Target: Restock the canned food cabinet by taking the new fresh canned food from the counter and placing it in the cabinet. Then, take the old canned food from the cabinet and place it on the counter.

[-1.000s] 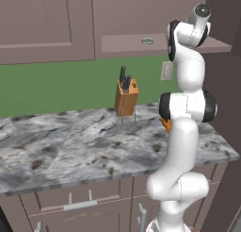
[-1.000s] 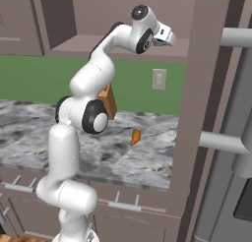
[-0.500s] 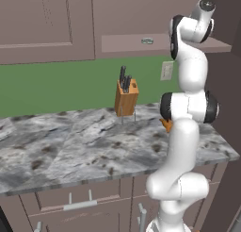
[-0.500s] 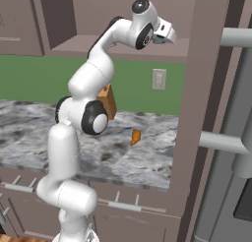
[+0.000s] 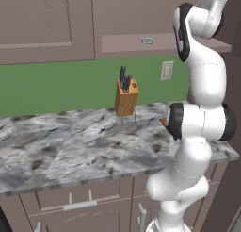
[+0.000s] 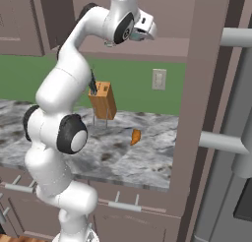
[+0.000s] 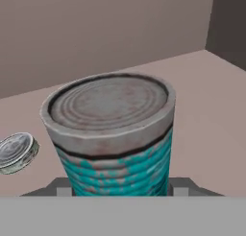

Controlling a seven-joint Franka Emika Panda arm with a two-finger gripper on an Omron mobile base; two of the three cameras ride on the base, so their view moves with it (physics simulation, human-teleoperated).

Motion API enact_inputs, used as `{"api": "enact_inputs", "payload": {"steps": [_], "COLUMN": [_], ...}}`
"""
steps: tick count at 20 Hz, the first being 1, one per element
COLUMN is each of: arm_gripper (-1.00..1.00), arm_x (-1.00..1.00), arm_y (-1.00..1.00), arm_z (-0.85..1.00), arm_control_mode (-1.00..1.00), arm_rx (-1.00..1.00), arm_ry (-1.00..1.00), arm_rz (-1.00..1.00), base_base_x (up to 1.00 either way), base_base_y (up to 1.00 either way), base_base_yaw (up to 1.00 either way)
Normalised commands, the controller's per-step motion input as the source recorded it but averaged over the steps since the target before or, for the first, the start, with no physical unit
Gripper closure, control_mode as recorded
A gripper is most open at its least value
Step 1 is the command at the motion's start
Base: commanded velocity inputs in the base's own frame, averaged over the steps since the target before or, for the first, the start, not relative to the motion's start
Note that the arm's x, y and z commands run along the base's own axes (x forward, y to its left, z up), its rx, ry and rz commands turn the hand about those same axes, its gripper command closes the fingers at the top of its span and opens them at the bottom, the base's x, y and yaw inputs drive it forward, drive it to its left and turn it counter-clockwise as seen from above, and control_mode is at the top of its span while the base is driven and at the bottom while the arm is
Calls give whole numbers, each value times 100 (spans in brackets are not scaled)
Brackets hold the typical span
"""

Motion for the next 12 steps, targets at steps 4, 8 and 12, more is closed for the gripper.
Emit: {"api": "enact_inputs", "payload": {"steps": [4,8,12], "arm_gripper": [100,100,100], "arm_x": [-100,-100,-100], "arm_y": [91,62,50], "arm_z": [-35,-83,-100], "arm_control_mode": [-100,-100,-100], "arm_rx": [0,0,1], "arm_ry": [0,0,5], "arm_rz": [13,11,15], "base_base_x": [0,0,0], "base_base_y": [0,0,0], "base_base_yaw": [0,0,0]}}
